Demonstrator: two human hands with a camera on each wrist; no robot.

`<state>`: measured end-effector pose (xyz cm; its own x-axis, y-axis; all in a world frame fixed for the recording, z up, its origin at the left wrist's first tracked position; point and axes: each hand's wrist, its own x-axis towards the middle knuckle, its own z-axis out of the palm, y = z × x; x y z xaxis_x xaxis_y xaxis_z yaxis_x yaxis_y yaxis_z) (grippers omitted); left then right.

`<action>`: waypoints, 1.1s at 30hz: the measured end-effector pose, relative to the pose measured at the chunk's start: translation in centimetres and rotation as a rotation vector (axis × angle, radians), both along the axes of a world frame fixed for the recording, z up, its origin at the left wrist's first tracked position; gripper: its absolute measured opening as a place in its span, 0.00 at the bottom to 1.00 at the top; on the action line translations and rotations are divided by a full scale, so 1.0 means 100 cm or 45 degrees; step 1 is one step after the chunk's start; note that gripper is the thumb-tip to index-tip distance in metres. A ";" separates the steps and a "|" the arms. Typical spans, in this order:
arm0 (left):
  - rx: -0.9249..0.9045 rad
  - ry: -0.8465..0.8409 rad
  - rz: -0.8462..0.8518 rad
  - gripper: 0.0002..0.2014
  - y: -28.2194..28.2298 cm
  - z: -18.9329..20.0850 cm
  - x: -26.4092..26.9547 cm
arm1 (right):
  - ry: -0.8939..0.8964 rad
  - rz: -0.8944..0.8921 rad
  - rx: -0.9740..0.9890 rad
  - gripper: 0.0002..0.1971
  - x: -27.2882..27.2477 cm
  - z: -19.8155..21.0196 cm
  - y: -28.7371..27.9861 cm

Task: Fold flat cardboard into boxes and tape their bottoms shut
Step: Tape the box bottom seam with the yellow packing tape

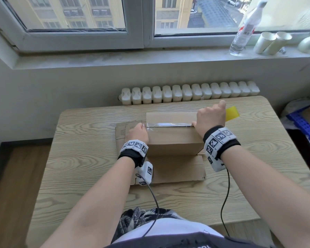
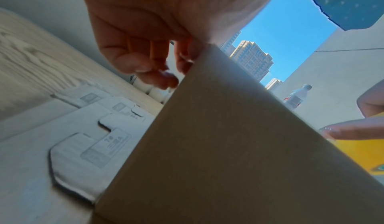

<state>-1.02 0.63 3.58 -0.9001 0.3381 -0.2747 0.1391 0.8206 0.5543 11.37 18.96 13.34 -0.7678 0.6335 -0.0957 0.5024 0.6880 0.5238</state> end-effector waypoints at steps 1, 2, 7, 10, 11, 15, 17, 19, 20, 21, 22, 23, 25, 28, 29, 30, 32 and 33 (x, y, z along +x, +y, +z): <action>-0.066 -0.014 -0.037 0.17 0.001 0.001 -0.003 | -0.004 -0.006 -0.002 0.23 -0.001 0.000 -0.001; -0.124 -0.024 -0.070 0.18 0.002 0.003 -0.005 | -0.006 -0.011 -0.004 0.23 -0.001 0.000 -0.001; -0.290 -0.089 -0.101 0.21 0.008 0.014 -0.005 | -0.009 -0.006 -0.012 0.23 -0.001 0.001 0.000; -0.317 -0.096 -0.107 0.21 0.009 0.016 -0.003 | -0.011 -0.002 -0.009 0.24 -0.001 0.000 -0.001; -0.330 -0.101 -0.110 0.22 0.008 0.016 -0.003 | -0.012 -0.002 -0.008 0.24 0.000 0.000 0.000; -0.439 -0.248 -0.112 0.23 0.003 0.024 -0.004 | -0.004 0.010 -0.003 0.24 0.002 -0.001 0.001; -0.452 -0.157 -0.078 0.20 0.002 0.028 -0.003 | 0.003 0.016 -0.006 0.24 0.004 -0.001 0.002; -0.317 0.073 -0.025 0.17 0.004 0.032 0.001 | 0.024 0.037 0.005 0.25 0.005 0.000 0.002; -0.227 0.214 -0.034 0.18 0.008 0.033 0.003 | 0.038 0.054 0.009 0.26 0.006 0.000 0.001; -0.159 0.336 -0.098 0.20 0.014 0.032 0.004 | 0.052 0.069 0.009 0.27 0.007 0.001 0.001; -0.138 0.395 -0.211 0.22 0.022 0.033 0.006 | 0.067 0.076 0.002 0.27 0.008 0.002 0.001; -0.157 0.407 -0.342 0.23 0.031 0.033 0.009 | 0.085 0.073 -0.009 0.26 0.008 0.003 0.001; -0.227 0.355 -0.506 0.25 0.047 0.031 0.013 | 0.141 0.044 -0.044 0.21 0.010 0.004 0.002; -0.323 0.268 -0.508 0.28 0.054 0.017 0.016 | 0.214 0.013 -0.097 0.19 0.016 0.005 0.006; -0.344 0.268 -0.500 0.28 0.053 0.013 0.016 | 0.230 0.018 -0.111 0.21 0.019 0.005 0.010; -0.355 0.270 -0.497 0.28 0.052 0.011 0.016 | 0.248 0.025 -0.112 0.23 0.022 0.006 0.014; -0.359 0.276 -0.490 0.28 0.051 0.009 0.016 | 0.324 0.024 -0.134 0.30 0.029 0.007 0.026; -0.355 0.279 -0.479 0.28 0.051 0.009 0.016 | 0.389 0.023 -0.178 0.32 0.033 0.006 0.032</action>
